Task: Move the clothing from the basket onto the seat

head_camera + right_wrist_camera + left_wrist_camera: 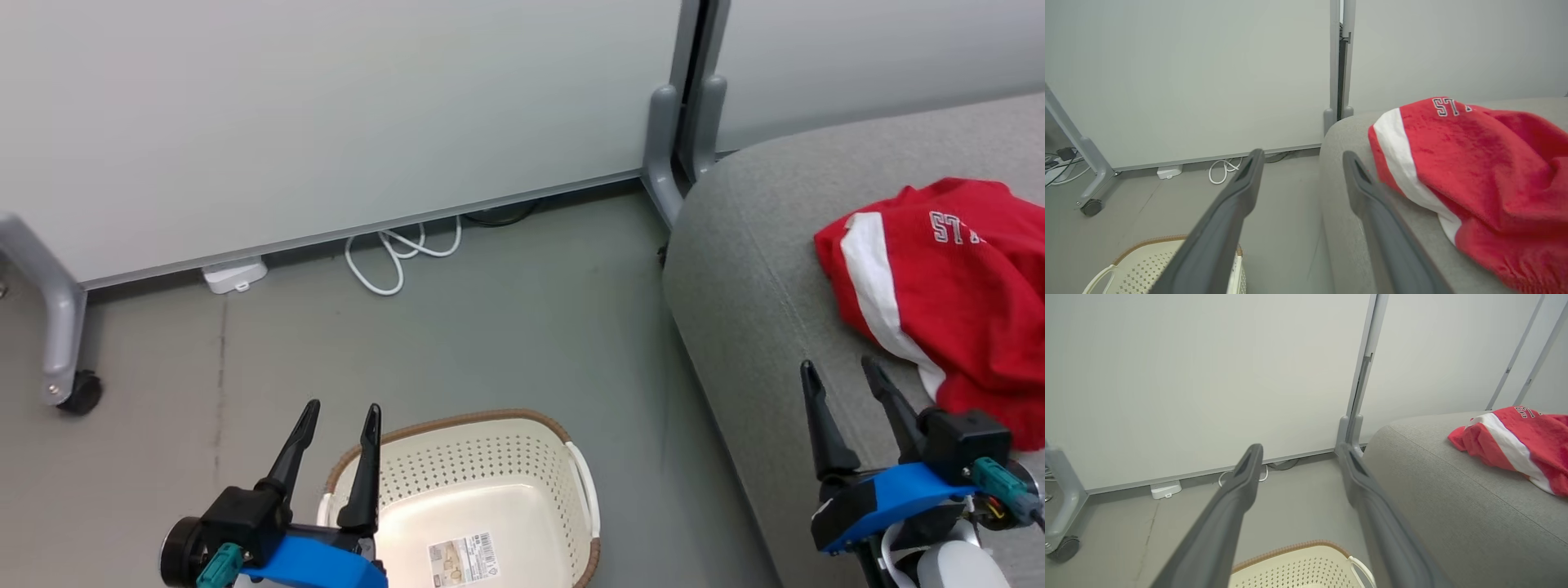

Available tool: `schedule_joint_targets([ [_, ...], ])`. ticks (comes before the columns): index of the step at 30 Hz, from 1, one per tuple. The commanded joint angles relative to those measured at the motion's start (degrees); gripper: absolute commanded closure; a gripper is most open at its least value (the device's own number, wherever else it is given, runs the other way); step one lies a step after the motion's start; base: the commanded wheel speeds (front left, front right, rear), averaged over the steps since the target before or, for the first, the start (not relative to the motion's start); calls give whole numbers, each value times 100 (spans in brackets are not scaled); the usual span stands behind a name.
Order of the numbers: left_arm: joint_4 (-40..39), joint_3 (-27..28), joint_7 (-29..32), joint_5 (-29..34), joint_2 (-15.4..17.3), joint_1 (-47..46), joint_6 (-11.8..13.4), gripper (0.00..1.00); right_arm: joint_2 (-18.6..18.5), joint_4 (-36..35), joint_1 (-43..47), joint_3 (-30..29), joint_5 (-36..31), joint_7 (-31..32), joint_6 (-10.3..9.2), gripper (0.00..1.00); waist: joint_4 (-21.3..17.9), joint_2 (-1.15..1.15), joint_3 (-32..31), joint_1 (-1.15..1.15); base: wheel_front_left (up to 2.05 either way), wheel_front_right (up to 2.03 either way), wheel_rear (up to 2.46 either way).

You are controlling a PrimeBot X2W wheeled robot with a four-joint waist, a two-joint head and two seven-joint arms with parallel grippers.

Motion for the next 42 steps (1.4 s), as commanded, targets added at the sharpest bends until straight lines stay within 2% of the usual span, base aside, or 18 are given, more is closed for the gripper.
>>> schedule_joint_targets([
  [1,59,88,-27,54,-22,74,-5,0,44,-7,111,62,-36,18,1,0,259,0,-135,1,0,0,0],
  [10,353,416,-23,48,-58,188,-6,0,130,56,214,19,-213,-31,1,0,756,0,-354,1,0,0,0],
  [20,529,670,-22,139,-135,204,-6,0,192,66,311,-42,-264,-59,1,0,1049,0,-456,1,0,0,0],
  [42,738,934,-22,203,-196,113,-6,0,225,173,337,76,-178,-86,1,0,921,0,-531,1,0,0,0],
])
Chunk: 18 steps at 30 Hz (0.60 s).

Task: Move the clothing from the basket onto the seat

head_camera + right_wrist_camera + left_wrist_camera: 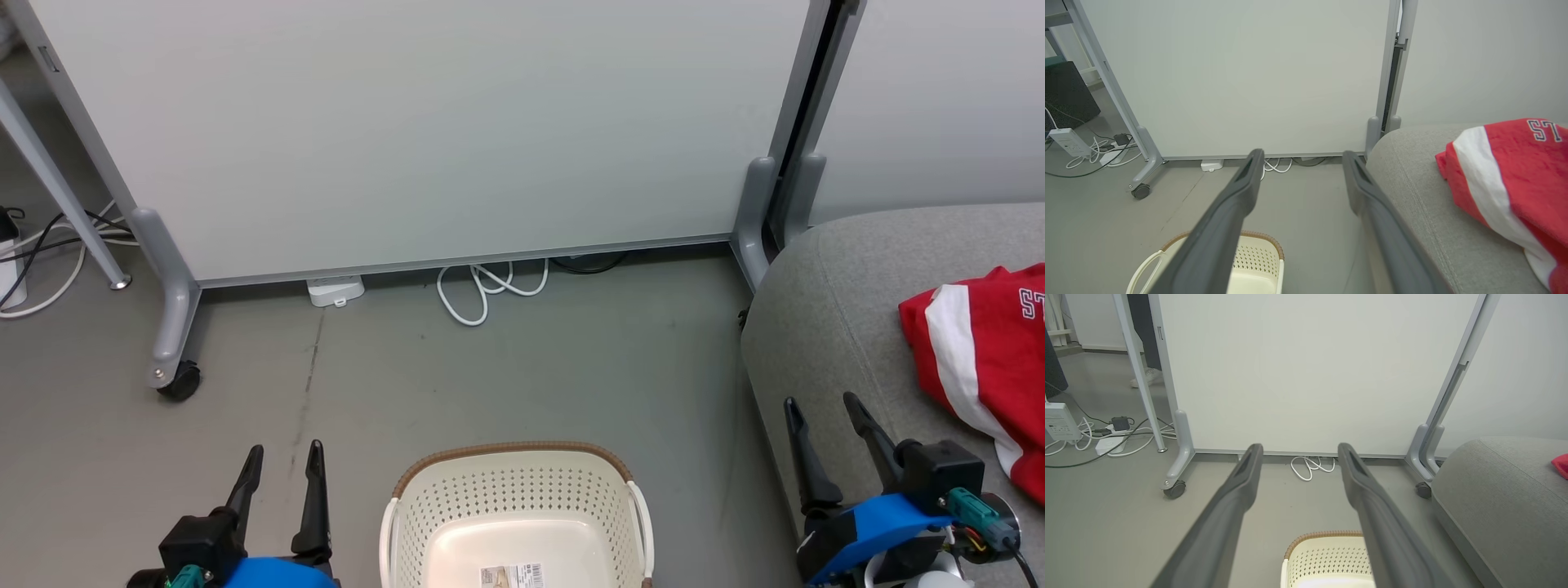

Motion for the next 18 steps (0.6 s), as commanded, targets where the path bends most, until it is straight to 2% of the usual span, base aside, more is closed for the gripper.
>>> schedule_joint_targets([
  [1,14,34,-17,41,-13,-40,-6,0,17,-10,53,4,29,0,1,0,-8,0,4,0,0,0,0],
  [14,3,23,-17,-5,-58,-52,-7,0,17,-83,122,63,142,18,1,0,-24,0,64,0,0,0,0],
  [15,37,-5,3,-1,-65,6,0,100,3,-34,17,54,99,14,0,100,-24,0,65,0,0,0,0],
  [18,178,-17,41,-30,-93,103,0,100,11,125,52,42,115,31,0,100,-26,0,66,0,0,0,0],
])
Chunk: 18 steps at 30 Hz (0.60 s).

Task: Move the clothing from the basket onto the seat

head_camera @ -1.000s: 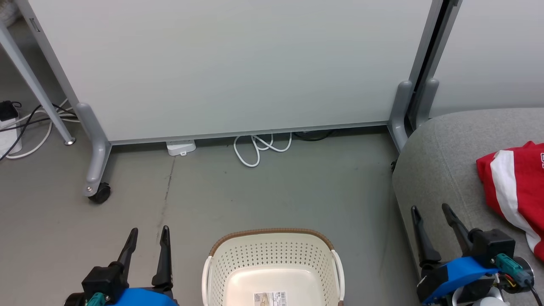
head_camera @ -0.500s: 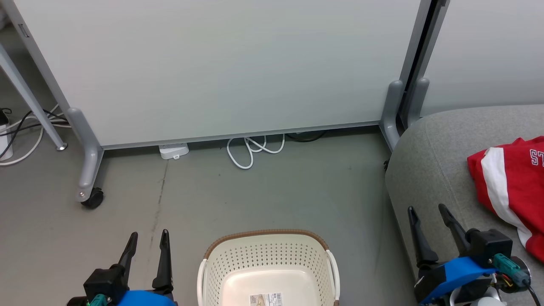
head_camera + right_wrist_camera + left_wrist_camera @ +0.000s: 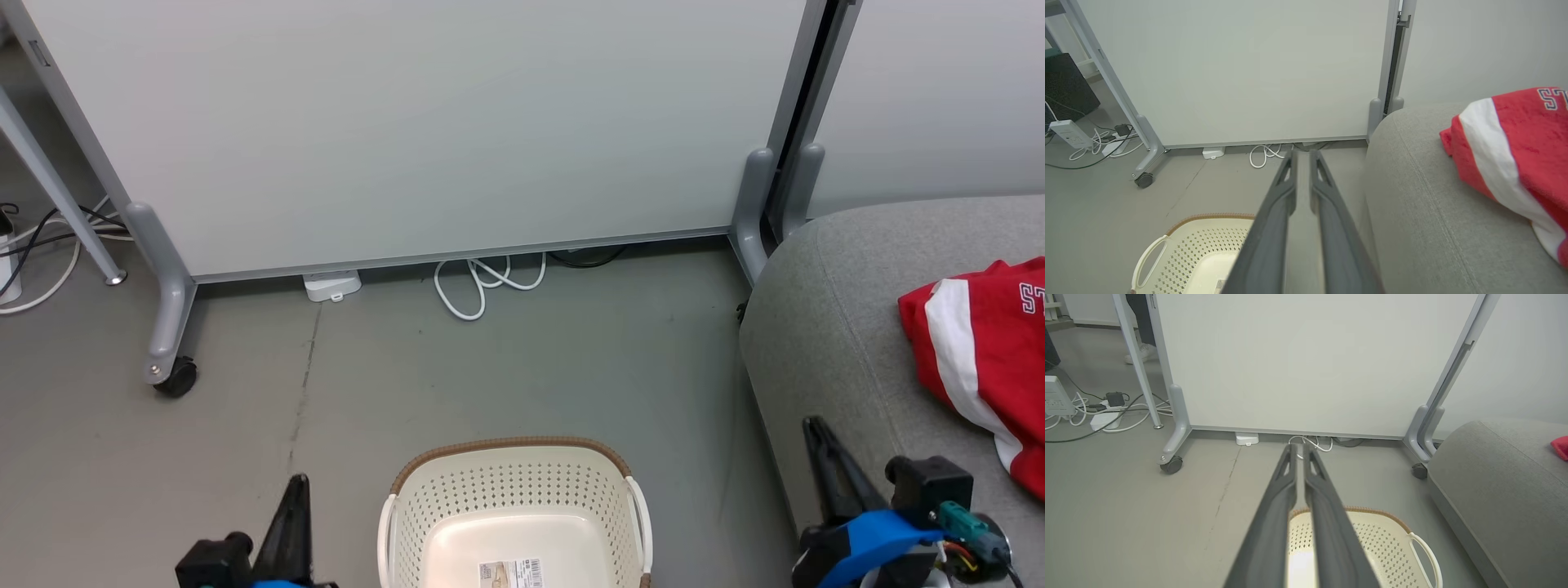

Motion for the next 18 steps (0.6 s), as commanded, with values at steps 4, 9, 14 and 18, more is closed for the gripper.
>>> schedule_joint_targets([
  [4,183,-4,12,-27,-34,125,0,100,7,204,95,-4,19,28,0,100,-2,0,1,0,0,0,0],
  [9,168,55,142,-485,-41,95,0,100,7,236,75,-51,513,136,0,100,-19,0,6,0,0,0,0],
  [14,89,115,281,-1010,-43,34,-1,100,6,188,55,-75,1084,223,0,100,-39,0,11,0,0,0,0],
  [18,29,159,387,-1411,-45,-12,-1,100,5,152,40,-93,1517,288,0,100,-55,0,15,0,0,0,0],
])
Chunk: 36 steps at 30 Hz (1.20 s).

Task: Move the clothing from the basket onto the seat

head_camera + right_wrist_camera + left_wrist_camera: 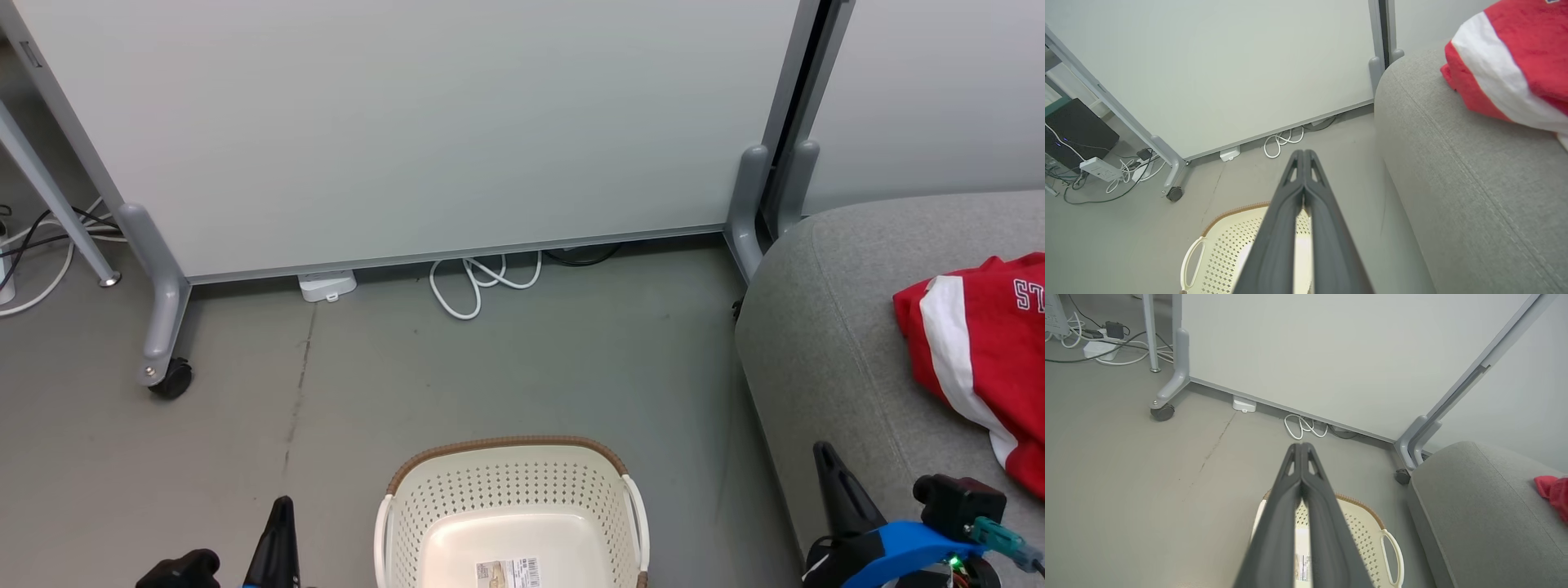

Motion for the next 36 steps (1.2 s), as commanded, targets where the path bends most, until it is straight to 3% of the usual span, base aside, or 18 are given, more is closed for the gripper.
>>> schedule_joint_targets([
  [1,-132,48,52,-256,9,-200,-1,100,-11,-122,-131,-34,281,42,0,100,-6,0,2,0,0,0,0],
  [36,-537,369,802,-3054,-1,-518,-5,100,-17,-331,-278,-196,3305,536,0,100,-146,0,39,0,0,0,0],
])
